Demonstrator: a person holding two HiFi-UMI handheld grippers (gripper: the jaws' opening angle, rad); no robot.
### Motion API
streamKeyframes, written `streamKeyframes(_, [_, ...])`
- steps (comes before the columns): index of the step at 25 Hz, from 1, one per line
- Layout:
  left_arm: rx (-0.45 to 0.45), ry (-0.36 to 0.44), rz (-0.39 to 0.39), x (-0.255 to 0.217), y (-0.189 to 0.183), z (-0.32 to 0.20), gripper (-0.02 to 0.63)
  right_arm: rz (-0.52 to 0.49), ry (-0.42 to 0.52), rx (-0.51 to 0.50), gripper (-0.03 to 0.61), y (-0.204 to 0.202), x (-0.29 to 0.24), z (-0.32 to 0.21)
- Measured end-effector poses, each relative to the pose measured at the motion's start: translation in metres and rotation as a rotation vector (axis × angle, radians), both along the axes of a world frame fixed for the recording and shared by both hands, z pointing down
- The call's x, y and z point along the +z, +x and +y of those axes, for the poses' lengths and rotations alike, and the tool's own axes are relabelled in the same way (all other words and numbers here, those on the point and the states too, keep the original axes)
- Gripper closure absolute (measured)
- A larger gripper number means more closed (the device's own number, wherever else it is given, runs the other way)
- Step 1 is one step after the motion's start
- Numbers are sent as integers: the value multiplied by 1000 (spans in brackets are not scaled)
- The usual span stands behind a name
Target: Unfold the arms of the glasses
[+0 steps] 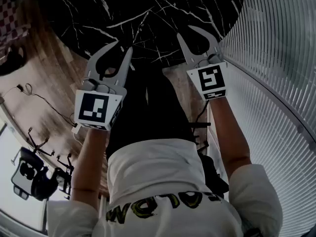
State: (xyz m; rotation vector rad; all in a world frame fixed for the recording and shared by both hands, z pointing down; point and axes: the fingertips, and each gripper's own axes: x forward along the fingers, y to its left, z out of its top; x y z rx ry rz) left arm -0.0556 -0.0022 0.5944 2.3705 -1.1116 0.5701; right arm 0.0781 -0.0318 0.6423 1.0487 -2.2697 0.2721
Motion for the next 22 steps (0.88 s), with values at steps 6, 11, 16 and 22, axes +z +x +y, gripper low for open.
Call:
streamKeyframes(6, [28, 101, 18, -73, 7, -3, 541, -76, 25, 52, 505, 1, -91, 5])
streamKeyframes(11, [35, 161, 49, -119, 5, -6, 548, -153, 84, 69, 508, -7, -167, 6])
streamKeyframes(16, [55, 167, 90, -150, 2, 3, 549, -220, 122, 79, 520, -20, -222, 17])
streamKeyframes(22, [35, 185, 173, -198, 2, 8, 558, -281, 155, 68, 520, -42, -278, 25])
